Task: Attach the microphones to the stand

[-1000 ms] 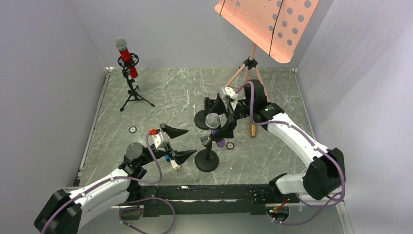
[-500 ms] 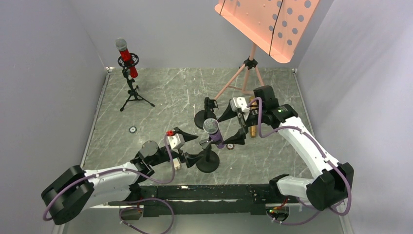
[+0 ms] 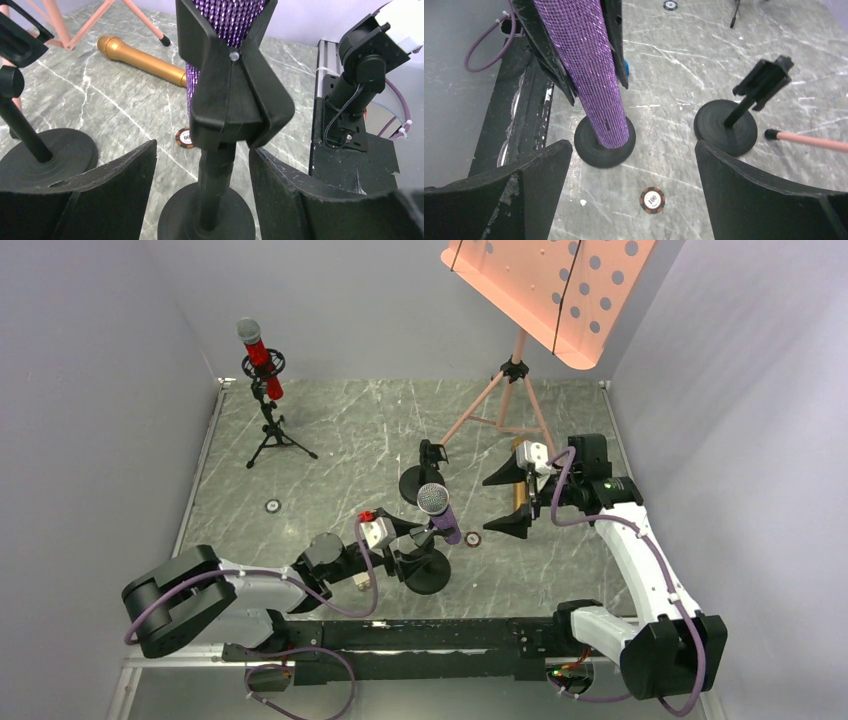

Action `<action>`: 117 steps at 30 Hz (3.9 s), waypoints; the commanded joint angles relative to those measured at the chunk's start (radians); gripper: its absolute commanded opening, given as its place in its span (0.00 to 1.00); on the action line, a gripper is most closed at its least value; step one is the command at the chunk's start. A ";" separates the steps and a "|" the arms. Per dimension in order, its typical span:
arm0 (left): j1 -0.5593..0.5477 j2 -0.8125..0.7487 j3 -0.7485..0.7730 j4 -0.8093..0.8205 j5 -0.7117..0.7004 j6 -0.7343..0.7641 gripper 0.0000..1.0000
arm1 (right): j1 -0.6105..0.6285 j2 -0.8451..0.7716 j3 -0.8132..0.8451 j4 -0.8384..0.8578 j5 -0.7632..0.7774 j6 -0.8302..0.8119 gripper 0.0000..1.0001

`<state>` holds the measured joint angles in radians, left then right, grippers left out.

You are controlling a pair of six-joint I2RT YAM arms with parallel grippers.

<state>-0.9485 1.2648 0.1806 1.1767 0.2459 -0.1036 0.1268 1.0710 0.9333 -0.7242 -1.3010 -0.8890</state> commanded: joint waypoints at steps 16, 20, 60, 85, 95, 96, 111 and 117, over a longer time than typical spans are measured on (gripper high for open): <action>-0.002 -0.158 0.050 -0.114 -0.022 0.073 0.00 | -0.084 -0.056 -0.069 0.135 -0.106 0.065 1.00; 0.090 -0.368 0.118 -0.389 0.031 0.091 0.00 | -0.090 -0.063 -0.071 0.137 -0.101 0.067 1.00; 0.815 0.574 0.955 -0.094 -0.006 0.111 0.00 | -0.116 0.003 -0.023 0.014 -0.077 -0.039 1.00; 0.817 0.564 0.750 -0.075 -0.012 0.038 0.42 | -0.116 0.020 -0.012 -0.012 -0.064 -0.063 1.00; 0.816 0.440 0.677 -0.134 -0.007 0.049 0.81 | -0.116 0.001 -0.014 -0.015 -0.052 -0.069 1.00; 0.817 0.425 0.657 -0.137 -0.009 0.047 0.84 | -0.116 0.001 -0.013 -0.016 -0.049 -0.071 1.00; 0.806 -0.138 0.350 -0.722 0.027 -0.302 0.99 | -0.117 -0.053 -0.094 0.224 0.019 0.183 1.00; 0.806 -0.259 0.359 -0.884 0.267 -0.379 0.99 | -0.118 -0.062 -0.157 0.335 0.067 0.279 1.00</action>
<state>-0.1410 1.0630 0.5274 0.4576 0.3244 -0.3920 0.0139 1.0130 0.7719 -0.4915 -1.2633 -0.6697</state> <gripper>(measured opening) 0.993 0.995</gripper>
